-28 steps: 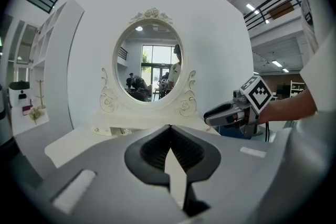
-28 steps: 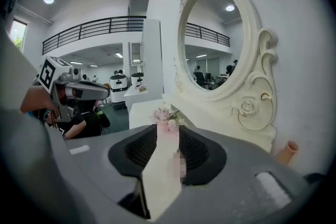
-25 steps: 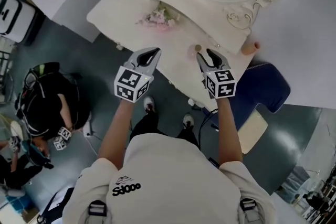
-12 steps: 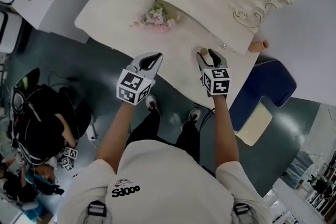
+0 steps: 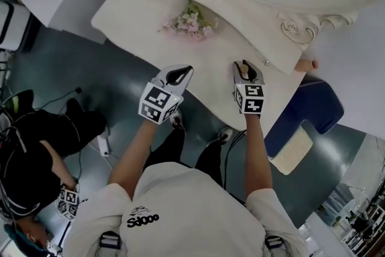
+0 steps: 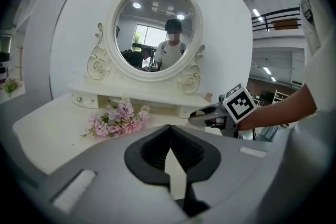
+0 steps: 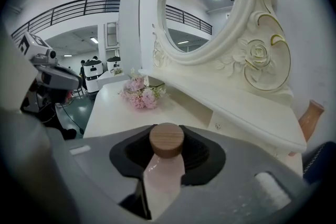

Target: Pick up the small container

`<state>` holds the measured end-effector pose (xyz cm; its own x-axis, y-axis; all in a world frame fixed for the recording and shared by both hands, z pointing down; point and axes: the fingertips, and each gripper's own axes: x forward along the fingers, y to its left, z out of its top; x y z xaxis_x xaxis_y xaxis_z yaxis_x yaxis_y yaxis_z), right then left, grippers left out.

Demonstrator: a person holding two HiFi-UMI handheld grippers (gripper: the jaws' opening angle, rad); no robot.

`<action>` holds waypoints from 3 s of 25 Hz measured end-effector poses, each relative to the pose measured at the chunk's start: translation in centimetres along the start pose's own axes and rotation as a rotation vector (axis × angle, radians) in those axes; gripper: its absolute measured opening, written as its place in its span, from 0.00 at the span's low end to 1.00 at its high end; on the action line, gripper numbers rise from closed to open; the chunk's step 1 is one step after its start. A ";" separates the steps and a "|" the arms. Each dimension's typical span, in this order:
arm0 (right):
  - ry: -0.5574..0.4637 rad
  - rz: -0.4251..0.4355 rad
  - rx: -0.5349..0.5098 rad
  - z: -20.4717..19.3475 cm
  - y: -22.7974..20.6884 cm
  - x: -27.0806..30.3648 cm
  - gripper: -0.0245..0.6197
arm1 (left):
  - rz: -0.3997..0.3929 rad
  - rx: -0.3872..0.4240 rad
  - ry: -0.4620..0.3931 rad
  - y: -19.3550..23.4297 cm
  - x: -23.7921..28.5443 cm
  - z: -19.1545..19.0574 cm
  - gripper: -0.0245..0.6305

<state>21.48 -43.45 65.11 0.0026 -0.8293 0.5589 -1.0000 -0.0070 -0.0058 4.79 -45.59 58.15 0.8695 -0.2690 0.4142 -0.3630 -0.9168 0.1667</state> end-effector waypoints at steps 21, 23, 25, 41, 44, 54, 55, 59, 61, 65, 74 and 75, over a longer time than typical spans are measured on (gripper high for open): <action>-0.109 0.148 -0.128 9.3 5.3 -9.5 0.22 | 0.190 0.069 -0.151 -0.4 -7.3 7.1 0.06; -0.133 0.152 -0.140 11.0 5.2 -11.3 0.22 | 0.192 0.111 -0.168 -1.2 -7.6 9.1 0.06; -0.163 0.152 -0.152 12.9 4.9 -13.0 0.22 | 0.189 0.162 -0.188 -2.0 -7.9 11.3 0.06; -0.347 0.105 -0.218 21.7 3.6 -24.8 0.22 | 0.120 0.350 -0.372 -7.9 -10.5 22.9 0.06; -0.374 0.096 -0.224 22.6 3.5 -26.0 0.22 | 0.115 0.367 -0.393 -8.6 -10.8 23.9 0.06; -0.390 0.094 -0.233 23.3 3.4 -27.4 0.22 | 0.106 0.421 -0.403 -10.5 -11.0 24.8 0.06; -0.388 0.095 -0.230 23.2 3.4 -27.4 0.22 | 0.103 0.421 -0.400 -10.7 -11.0 24.7 0.06; -0.382 0.101 -0.220 22.7 3.5 -27.3 0.22 | 0.095 0.412 -0.381 -10.8 -10.8 24.1 0.06; -0.380 0.102 -0.223 22.6 3.6 -27.3 0.22 | 0.093 0.413 -0.377 -11.0 -10.9 23.9 0.06; -0.375 0.107 -0.220 22.2 3.8 -27.3 0.22 | 0.087 0.415 -0.380 -11.4 -11.0 23.6 0.06; -0.353 0.106 -0.213 21.3 4.0 -27.1 0.22 | 0.079 0.405 -0.365 -11.5 -10.9 22.7 0.06; -0.351 0.106 -0.213 21.2 4.1 -27.1 0.22 | 0.078 0.403 -0.364 -11.5 -10.9 22.7 0.06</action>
<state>17.54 -32.81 32.38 -0.1341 -0.9595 0.2479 -0.9743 0.1734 0.1438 7.07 -38.79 31.44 0.9309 -0.3597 0.0633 -0.3359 -0.9113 -0.2381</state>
